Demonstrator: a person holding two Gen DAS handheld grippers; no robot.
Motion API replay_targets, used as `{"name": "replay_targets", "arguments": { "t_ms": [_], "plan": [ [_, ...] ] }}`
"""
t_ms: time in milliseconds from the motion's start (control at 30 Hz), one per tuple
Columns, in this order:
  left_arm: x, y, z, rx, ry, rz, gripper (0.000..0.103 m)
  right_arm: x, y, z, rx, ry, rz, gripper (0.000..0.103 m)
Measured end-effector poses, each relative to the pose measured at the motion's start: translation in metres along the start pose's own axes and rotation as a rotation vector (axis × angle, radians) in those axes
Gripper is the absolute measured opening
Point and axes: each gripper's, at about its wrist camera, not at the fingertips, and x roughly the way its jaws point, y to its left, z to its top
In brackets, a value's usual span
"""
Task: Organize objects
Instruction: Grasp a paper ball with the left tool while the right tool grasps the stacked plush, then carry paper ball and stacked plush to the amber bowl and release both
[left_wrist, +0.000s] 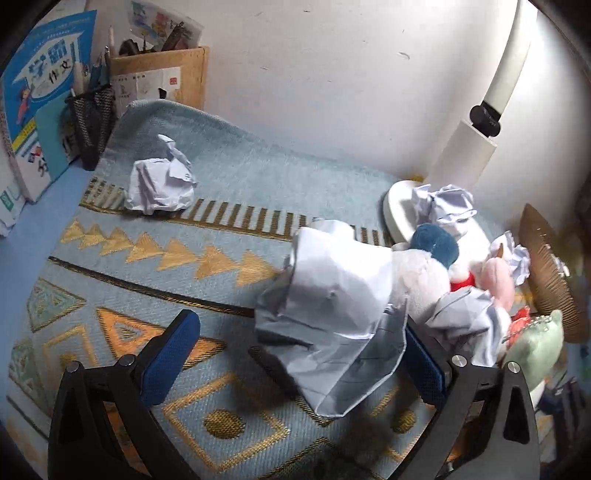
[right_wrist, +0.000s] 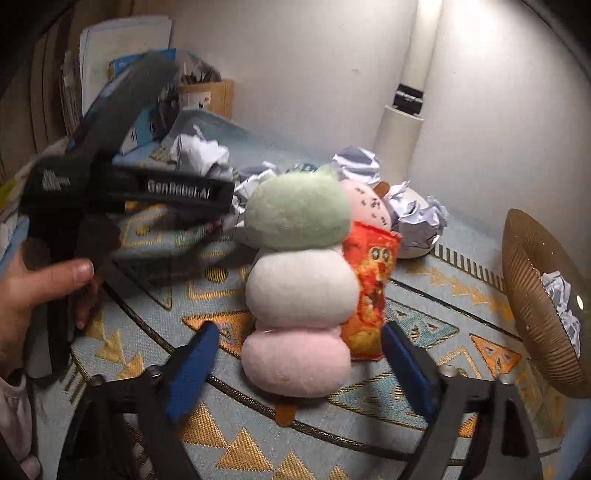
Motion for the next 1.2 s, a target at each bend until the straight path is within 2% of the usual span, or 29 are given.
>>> {"name": "replay_targets", "arguments": {
  "t_ms": [33,67,100,133,267,500,767,800,833,933,1067,1133,1200],
  "plan": [
    [0.001,0.002,0.001,-0.005,-0.006,-0.031,0.094,0.002,0.003,0.0,-0.012,0.012,-0.05,0.064],
    [0.0,0.001,0.001,-0.009,-0.016,-0.052,0.074,0.001,0.005,0.002,-0.017,-0.001,-0.067,0.054],
    [0.0,0.002,0.001,-0.012,-0.02,-0.085,0.061,-0.003,0.003,0.0,-0.011,-0.018,-0.059,0.049],
    [0.001,0.004,0.002,-0.022,-0.021,-0.099,0.052,-0.007,-0.001,-0.001,0.001,-0.039,-0.024,0.05],
    [0.004,0.014,0.002,-0.064,-0.033,-0.142,0.052,-0.016,-0.012,-0.001,0.059,-0.09,0.022,0.05],
    [0.01,0.011,0.004,-0.055,-0.052,-0.108,0.052,-0.037,-0.014,-0.007,0.068,-0.17,0.063,0.05],
    [0.022,0.014,0.008,-0.074,-0.059,-0.067,0.052,-0.035,-0.008,-0.006,0.061,-0.172,0.088,0.05],
    [0.014,-0.007,-0.002,-0.074,-0.068,-0.061,0.052,-0.035,-0.008,-0.006,0.064,-0.173,0.083,0.05],
    [0.013,-0.011,-0.003,-0.071,-0.077,-0.053,0.052,-0.035,-0.008,-0.006,0.066,-0.175,0.067,0.05],
    [0.018,-0.021,0.001,-0.021,-0.08,-0.07,0.052,-0.04,-0.005,-0.006,0.047,-0.201,0.077,0.05],
    [0.025,-0.047,0.004,0.111,-0.051,0.003,0.052,-0.052,-0.004,-0.012,0.022,-0.24,0.121,0.05],
    [0.019,-0.054,0.005,0.153,-0.073,0.004,0.052,-0.057,-0.009,-0.014,0.01,-0.23,0.133,0.05],
    [0.005,-0.062,0.008,0.149,-0.103,-0.013,0.052,-0.067,-0.022,-0.012,0.022,-0.237,0.134,0.049]
  ]
}}
